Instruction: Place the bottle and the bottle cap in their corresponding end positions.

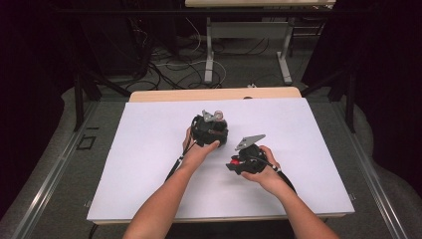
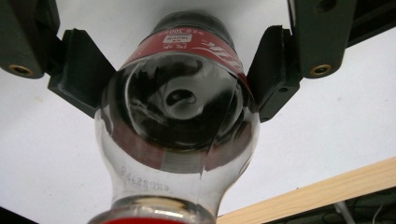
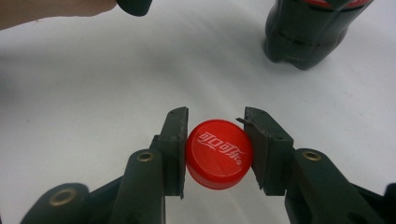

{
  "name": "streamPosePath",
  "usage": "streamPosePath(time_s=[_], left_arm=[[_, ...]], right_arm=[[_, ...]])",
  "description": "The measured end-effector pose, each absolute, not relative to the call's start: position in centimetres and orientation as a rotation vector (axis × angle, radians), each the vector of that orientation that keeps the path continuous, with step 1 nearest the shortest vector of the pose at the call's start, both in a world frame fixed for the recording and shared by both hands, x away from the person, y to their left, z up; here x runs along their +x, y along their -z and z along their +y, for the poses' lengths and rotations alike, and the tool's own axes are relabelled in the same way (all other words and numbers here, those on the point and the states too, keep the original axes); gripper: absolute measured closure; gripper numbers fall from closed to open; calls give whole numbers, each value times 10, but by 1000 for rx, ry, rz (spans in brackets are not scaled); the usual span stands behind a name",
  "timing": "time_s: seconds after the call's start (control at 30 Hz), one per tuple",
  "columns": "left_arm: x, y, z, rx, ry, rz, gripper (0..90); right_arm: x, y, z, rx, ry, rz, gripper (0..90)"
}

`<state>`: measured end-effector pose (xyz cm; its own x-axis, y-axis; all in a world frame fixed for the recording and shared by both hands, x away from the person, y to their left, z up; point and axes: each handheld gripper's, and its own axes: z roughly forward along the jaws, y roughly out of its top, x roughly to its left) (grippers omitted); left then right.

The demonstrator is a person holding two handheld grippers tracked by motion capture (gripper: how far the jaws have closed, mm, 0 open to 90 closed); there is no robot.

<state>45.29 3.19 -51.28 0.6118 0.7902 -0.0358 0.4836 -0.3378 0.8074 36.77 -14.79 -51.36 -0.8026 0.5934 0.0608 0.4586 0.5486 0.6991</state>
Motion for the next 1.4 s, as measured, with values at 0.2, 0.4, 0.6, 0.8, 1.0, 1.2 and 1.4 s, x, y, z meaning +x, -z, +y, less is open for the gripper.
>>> streamPosePath(time_s=[0.2, 0.4, 0.6, 0.8, 1.0, 1.2, 1.4], left_arm=[[452, 513, 32, 1994, -471, 1000, 290], [452, 510, 39, 1970, -408, 1019, 267], [447, 507, 49, 1934, -378, 1022, 198], [439, 502, 60, 1908, -347, 1035, 155], [431, 500, 70, 1870, -343, 1045, 53], [428, 503, 80, 1855, -335, 1078, 6], [429, 507, 86, 1856, -331, 1097, 6]], right_arm=[[370, 520, -138, 882, -1099, 2609, 606], [373, 527, -129, 891, -1087, 2636, 606], [373, 536, -121, 868, -1080, 2654, 606], [373, 545, -112, 870, -1099, 2663, 605], [372, 549, -107, 872, -1089, 2663, 604], [372, 552, -104, 857, -1053, 2665, 603], [373, 554, -104, 850, -1050, 2672, 600]])
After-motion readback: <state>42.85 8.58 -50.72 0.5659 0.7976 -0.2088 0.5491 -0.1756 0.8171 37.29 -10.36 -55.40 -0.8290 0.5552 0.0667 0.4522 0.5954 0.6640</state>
